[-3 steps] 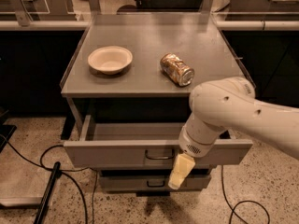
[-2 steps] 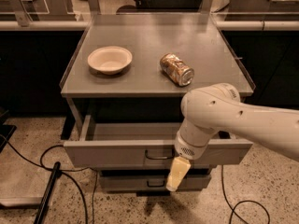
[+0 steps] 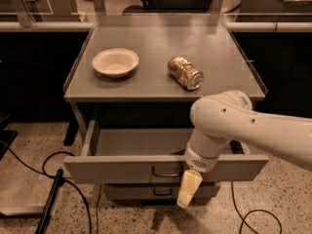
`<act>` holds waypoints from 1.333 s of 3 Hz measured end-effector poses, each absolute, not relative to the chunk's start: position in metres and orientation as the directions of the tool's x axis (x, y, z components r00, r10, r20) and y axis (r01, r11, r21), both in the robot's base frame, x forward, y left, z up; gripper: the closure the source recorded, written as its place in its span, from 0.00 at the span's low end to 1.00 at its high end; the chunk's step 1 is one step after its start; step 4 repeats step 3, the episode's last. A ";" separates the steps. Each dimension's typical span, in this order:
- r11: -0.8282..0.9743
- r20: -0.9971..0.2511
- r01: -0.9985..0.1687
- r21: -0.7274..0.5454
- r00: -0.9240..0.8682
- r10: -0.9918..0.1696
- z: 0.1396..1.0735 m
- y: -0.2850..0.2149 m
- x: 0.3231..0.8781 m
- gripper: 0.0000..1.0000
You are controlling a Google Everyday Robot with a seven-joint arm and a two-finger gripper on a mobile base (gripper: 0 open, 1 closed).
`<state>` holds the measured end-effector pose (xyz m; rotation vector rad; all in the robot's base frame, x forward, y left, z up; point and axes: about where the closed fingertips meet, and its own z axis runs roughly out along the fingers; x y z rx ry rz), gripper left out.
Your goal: Open top drawer
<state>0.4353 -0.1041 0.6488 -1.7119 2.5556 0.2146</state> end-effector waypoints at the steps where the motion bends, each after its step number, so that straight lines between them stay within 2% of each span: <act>1: 0.398 -0.132 -0.907 0.135 -0.415 -0.900 0.662 -0.121 0.400 0.00; 2: 0.446 -0.148 -0.867 0.224 -0.482 -0.864 0.683 -0.149 0.336 0.00; 4: 0.447 -0.149 -0.865 0.227 -0.484 -0.862 0.684 -0.149 0.335 0.00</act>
Offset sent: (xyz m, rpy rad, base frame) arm -0.1185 -0.0562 0.0424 0.1113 0.1450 -0.1264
